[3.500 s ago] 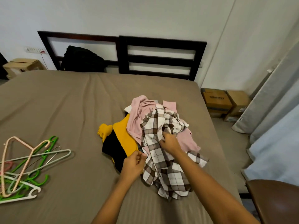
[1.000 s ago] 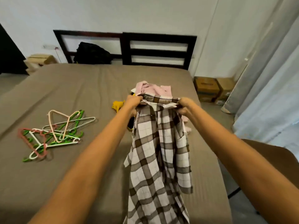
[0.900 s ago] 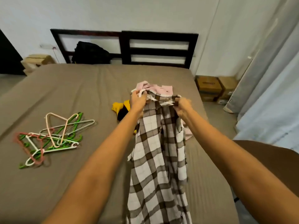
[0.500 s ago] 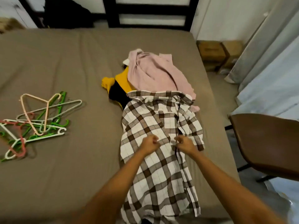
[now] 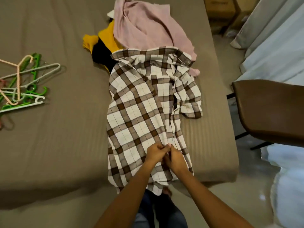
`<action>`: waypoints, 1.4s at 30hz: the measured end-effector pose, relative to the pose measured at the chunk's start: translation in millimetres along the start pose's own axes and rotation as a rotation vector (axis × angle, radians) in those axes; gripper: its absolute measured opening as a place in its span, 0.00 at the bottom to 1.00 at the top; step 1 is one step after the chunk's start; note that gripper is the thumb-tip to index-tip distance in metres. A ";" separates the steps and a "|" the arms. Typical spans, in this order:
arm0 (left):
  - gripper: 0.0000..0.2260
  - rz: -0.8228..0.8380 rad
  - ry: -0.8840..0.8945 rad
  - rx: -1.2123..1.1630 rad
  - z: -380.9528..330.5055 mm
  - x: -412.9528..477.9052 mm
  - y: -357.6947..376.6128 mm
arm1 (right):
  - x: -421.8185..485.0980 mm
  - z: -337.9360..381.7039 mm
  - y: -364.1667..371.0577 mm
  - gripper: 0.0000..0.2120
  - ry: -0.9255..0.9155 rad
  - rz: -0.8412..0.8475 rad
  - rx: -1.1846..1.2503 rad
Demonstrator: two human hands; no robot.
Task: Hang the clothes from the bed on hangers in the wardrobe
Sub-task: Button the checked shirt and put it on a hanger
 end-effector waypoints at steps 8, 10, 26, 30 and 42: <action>0.08 -0.239 -0.102 -0.251 55.4 -13.4 -35.5 | -28.8 -56.9 -33.9 0.12 0.134 -0.249 -0.082; 0.04 -0.221 -0.138 -0.442 58.9 -19.0 -35.0 | -28.5 -81.1 -52.8 0.19 0.216 -0.293 -0.319; 0.09 -0.097 -0.146 -0.713 46.1 -53.2 -53.7 | -58.3 -27.8 -39.1 0.16 0.266 -0.221 0.650; 0.09 -0.108 -0.053 -0.628 37.4 -62.1 -72.1 | -72.9 -7.9 -62.3 0.30 0.102 -0.278 0.441; 0.09 -0.120 0.180 -0.425 -0.4 -79.4 -101.9 | -99.3 -29.7 -93.6 0.16 0.671 -0.426 0.620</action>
Point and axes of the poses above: each hand's wrist, its own x-axis towards the middle knuckle, its own y-axis out of the palm, z = x × y, the point moved 10 cm from there along x, towards the middle knuckle, and after that the axes turned 13 degrees about -z, right-handed, at the moved point
